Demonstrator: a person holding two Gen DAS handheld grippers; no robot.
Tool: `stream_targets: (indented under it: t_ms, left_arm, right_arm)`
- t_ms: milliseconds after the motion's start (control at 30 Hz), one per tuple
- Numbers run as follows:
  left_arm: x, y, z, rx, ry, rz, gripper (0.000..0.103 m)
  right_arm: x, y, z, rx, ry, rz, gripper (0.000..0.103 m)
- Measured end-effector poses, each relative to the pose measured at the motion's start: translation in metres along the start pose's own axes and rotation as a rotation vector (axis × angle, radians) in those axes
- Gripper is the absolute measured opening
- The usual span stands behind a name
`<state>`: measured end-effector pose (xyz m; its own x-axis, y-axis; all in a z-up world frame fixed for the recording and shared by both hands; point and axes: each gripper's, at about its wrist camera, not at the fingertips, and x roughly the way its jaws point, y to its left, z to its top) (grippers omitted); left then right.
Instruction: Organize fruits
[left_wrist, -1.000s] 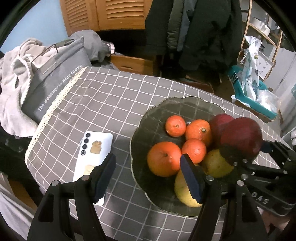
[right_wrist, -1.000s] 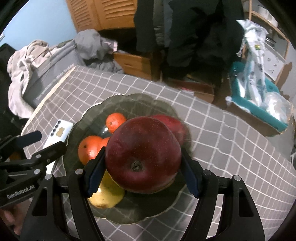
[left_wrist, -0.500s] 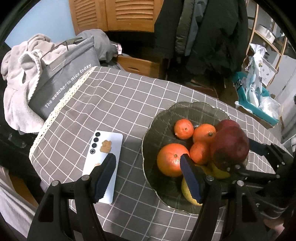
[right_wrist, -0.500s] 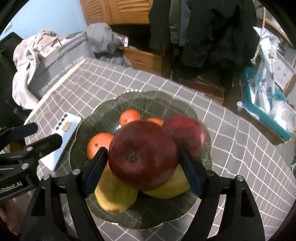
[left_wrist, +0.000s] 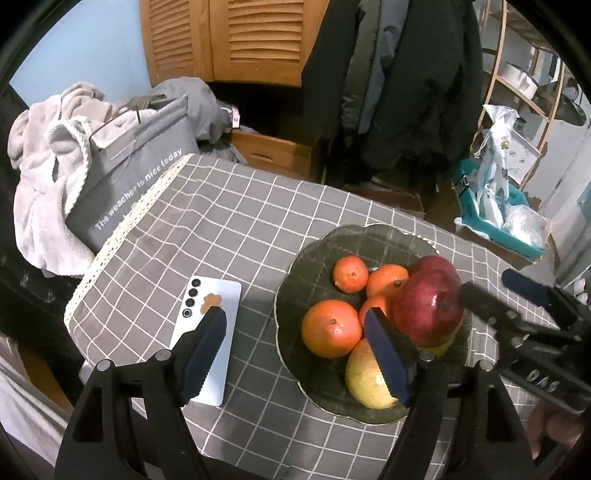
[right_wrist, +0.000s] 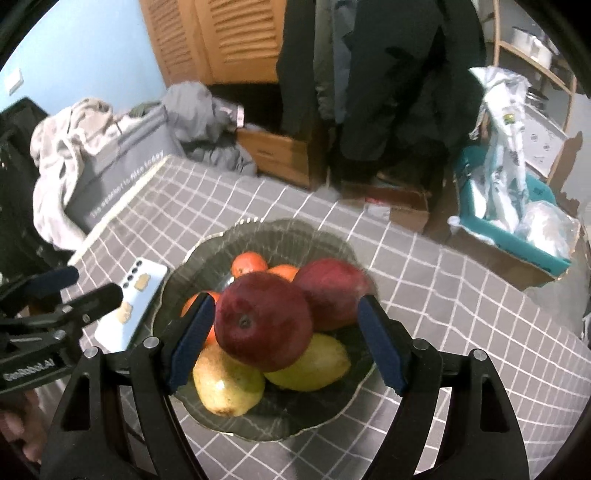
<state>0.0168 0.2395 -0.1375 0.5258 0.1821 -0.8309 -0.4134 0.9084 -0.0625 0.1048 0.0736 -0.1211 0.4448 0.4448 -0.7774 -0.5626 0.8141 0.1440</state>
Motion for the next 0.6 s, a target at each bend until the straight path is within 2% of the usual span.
stream_targets:
  t_ms: [200, 300, 500, 600]
  left_arm:
    - [-0.019, -0.008, 0.004, 0.015, -0.037, -0.015, 0.080]
    - [-0.032, -0.014, 0.006, 0.026, -0.070, -0.014, 0.086]
    - [-0.062, -0.024, 0.014, 0.058, -0.136, -0.019, 0.086]
    - [-0.081, -0.029, 0.018, 0.063, -0.178, -0.035, 0.090]
  right_arm:
    - [-0.037, -0.013, 0.006, 0.023, -0.068, -0.065, 0.079]
    - [-0.058, -0.020, 0.007, 0.032, -0.100, -0.100, 0.080]
    - [-0.101, -0.028, 0.009, 0.036, -0.166, -0.157, 0.080]
    - [-0.120, -0.031, 0.008, 0.028, -0.194, -0.184, 0.080]
